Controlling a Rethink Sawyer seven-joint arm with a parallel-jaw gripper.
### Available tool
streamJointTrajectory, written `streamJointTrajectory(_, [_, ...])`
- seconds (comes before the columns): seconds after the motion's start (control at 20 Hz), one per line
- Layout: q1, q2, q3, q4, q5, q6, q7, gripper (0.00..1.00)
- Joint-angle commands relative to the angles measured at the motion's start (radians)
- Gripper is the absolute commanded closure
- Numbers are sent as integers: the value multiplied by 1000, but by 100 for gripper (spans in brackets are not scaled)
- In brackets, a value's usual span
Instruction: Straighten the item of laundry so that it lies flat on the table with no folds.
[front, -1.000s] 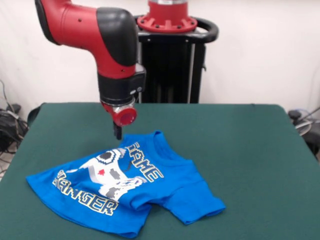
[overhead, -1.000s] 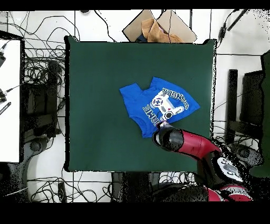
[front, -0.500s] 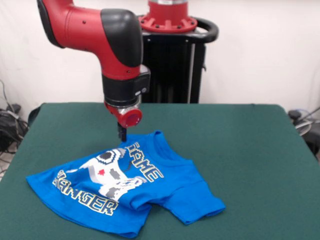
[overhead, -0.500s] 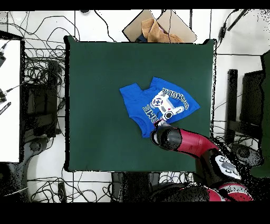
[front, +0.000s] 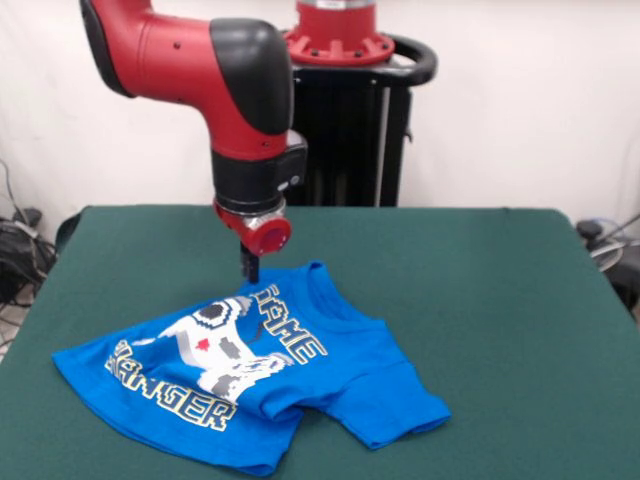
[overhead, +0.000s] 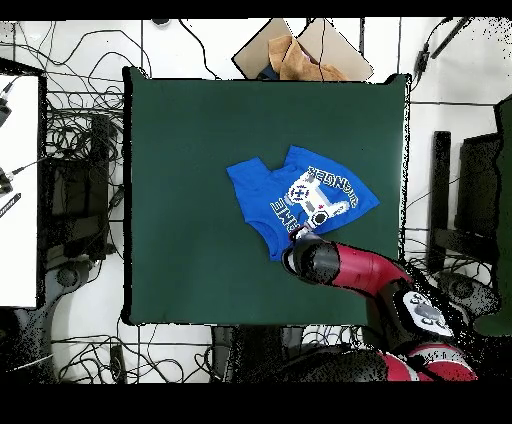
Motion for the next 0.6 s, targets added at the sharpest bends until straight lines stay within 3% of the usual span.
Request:
streamJointTrajectory(0.05, [107, 48, -18, -19, -5, 71, 50, 100])
streamJointTrajectory(0.3, [182, 56, -82, -20, 30, 111, 100, 100])
streamJointTrajectory(0.6, [194, 83, -85, 15, 46, 15, 126, 100])
